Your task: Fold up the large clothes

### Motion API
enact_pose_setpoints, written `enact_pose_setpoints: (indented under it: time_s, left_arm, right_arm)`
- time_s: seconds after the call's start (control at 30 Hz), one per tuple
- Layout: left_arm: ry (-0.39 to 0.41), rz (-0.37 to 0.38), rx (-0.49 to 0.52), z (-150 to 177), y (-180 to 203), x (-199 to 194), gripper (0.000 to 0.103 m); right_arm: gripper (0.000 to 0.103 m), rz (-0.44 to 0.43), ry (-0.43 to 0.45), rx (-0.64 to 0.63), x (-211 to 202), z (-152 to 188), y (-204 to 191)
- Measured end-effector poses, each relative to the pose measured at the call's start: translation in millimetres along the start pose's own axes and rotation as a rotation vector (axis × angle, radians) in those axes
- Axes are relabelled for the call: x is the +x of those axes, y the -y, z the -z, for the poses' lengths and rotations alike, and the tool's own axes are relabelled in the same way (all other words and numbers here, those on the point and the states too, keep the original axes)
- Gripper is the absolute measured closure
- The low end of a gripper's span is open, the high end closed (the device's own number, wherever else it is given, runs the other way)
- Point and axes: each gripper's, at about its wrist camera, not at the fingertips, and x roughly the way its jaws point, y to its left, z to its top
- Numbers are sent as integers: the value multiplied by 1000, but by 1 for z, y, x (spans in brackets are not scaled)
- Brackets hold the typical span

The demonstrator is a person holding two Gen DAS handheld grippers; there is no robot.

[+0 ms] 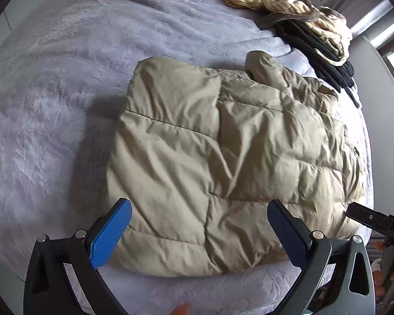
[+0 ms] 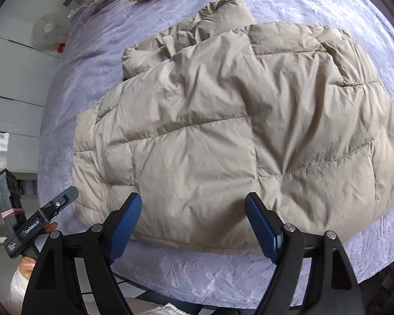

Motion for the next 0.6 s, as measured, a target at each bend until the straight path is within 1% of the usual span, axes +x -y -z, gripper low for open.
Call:
enact_pose_setpoints:
  time_s: [0.07,0.1,0.13,0.3,0.4,0.5,0.6]
  left_arm:
    - [-1,-20,-1,-2,-3,1,0]
    - [2,-29,0,-3,-5,1,0]
    - [5,-36,1,-4,-7,1,0]
    - [8,-52,6,-8,-19,2,0]
    - [2,-47,5,-10,-25,5,0]
    - [-24,9,28,-13,-30,11,0]
    - [-40,40,45,-15,-33,14,0]
  right_arm:
    - [9,16,12,-2,10,-3,-9]
    - [2,26,13,-6,14,-3,-13]
    - [0,35,13,-12,16,-4,-16]
    - [0,65,13,-45,24,-3,-31]
    - [0,96,-24,-45,30,-4,-36]
    - [0,102,-25,-12,32,-4,-36]
    - [0,104,-14,21,32,-2,-38]
